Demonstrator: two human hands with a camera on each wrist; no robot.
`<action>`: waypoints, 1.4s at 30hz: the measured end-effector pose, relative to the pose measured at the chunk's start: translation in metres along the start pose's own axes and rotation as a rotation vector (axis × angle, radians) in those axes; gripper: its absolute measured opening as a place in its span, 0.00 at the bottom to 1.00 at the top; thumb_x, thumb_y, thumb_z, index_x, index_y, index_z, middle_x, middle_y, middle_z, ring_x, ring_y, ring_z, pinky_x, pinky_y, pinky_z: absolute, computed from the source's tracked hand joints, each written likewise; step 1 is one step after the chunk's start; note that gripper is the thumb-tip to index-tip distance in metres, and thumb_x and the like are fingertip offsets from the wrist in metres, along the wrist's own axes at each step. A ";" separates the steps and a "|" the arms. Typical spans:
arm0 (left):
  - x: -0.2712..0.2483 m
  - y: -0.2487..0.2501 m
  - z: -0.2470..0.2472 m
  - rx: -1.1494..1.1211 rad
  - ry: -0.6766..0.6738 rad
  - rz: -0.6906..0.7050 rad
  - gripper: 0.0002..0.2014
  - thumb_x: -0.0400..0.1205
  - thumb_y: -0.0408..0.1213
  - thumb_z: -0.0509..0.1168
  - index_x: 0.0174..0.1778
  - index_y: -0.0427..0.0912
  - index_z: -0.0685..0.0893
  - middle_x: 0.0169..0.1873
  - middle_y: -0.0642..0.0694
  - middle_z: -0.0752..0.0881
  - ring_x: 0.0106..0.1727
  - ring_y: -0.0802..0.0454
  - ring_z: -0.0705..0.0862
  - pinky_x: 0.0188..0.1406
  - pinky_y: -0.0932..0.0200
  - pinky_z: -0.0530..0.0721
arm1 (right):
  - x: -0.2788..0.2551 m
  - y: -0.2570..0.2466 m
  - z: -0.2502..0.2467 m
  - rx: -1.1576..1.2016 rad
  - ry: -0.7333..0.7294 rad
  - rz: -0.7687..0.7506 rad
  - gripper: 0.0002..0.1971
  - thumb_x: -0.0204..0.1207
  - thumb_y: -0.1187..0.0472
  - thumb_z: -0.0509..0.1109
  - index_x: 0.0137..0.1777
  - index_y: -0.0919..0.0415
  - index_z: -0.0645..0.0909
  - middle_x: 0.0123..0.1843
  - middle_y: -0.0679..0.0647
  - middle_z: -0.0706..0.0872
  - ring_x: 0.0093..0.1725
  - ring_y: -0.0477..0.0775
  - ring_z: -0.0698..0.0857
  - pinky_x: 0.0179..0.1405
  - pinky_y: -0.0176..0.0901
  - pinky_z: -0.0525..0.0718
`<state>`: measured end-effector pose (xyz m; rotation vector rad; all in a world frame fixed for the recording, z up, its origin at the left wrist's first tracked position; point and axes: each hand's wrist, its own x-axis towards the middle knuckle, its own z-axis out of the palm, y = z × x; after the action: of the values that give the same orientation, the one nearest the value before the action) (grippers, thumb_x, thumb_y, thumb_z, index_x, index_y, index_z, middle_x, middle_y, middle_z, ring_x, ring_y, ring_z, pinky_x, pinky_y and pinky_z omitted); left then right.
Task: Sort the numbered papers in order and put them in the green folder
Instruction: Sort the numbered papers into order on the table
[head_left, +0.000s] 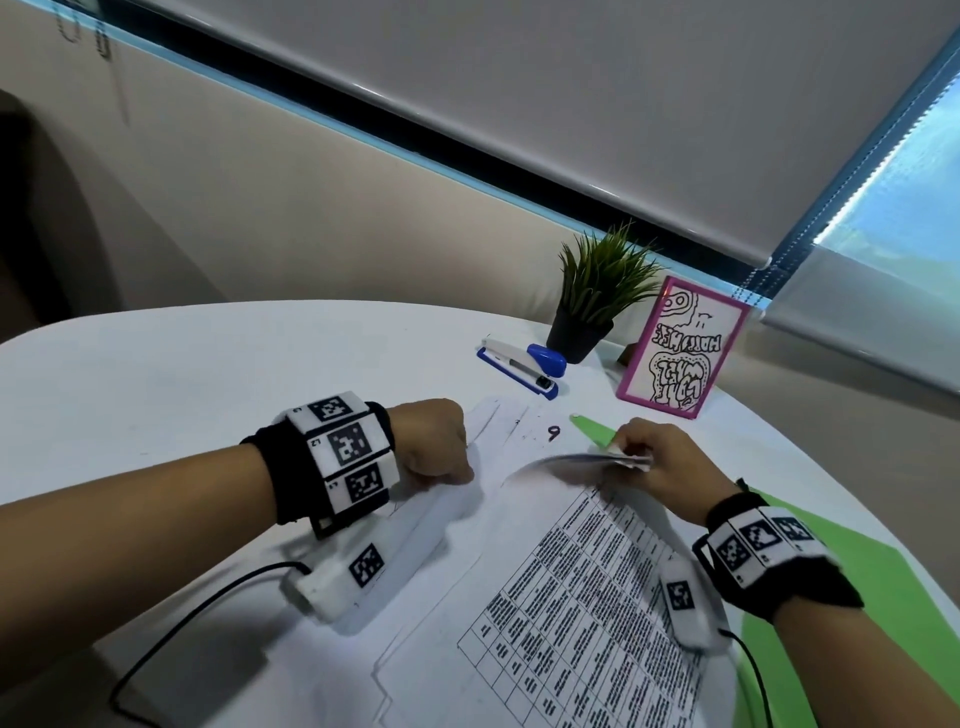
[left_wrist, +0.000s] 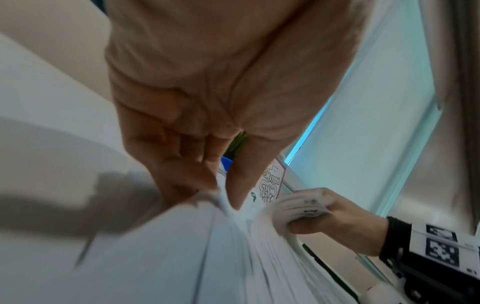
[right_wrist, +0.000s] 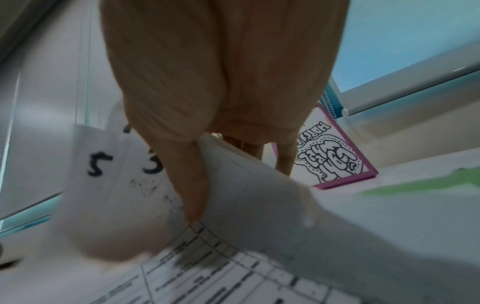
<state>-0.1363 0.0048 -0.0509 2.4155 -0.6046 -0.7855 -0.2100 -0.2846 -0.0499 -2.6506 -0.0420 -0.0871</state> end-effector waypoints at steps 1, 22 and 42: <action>0.001 -0.002 0.000 -0.038 -0.008 0.011 0.07 0.77 0.33 0.68 0.34 0.38 0.78 0.32 0.37 0.82 0.31 0.43 0.77 0.35 0.59 0.76 | -0.001 0.000 0.000 0.034 0.003 -0.016 0.17 0.66 0.71 0.81 0.35 0.47 0.82 0.40 0.51 0.86 0.41 0.49 0.83 0.43 0.42 0.76; 0.016 0.013 0.011 -0.490 0.248 0.048 0.15 0.86 0.36 0.58 0.36 0.37 0.84 0.33 0.43 0.86 0.31 0.49 0.81 0.36 0.59 0.81 | -0.008 -0.007 -0.002 0.336 0.111 -0.050 0.18 0.63 0.82 0.79 0.38 0.59 0.78 0.33 0.47 0.84 0.33 0.40 0.81 0.38 0.30 0.79; 0.007 0.003 0.005 -0.301 0.350 0.199 0.13 0.72 0.34 0.76 0.30 0.43 0.77 0.24 0.53 0.75 0.26 0.56 0.72 0.28 0.64 0.69 | -0.008 -0.009 -0.001 0.340 -0.008 -0.052 0.18 0.66 0.81 0.77 0.29 0.57 0.81 0.59 0.50 0.87 0.56 0.34 0.86 0.58 0.29 0.78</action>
<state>-0.1350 -0.0034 -0.0551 2.1076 -0.5323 -0.3303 -0.2184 -0.2774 -0.0455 -2.3107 -0.1181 -0.0792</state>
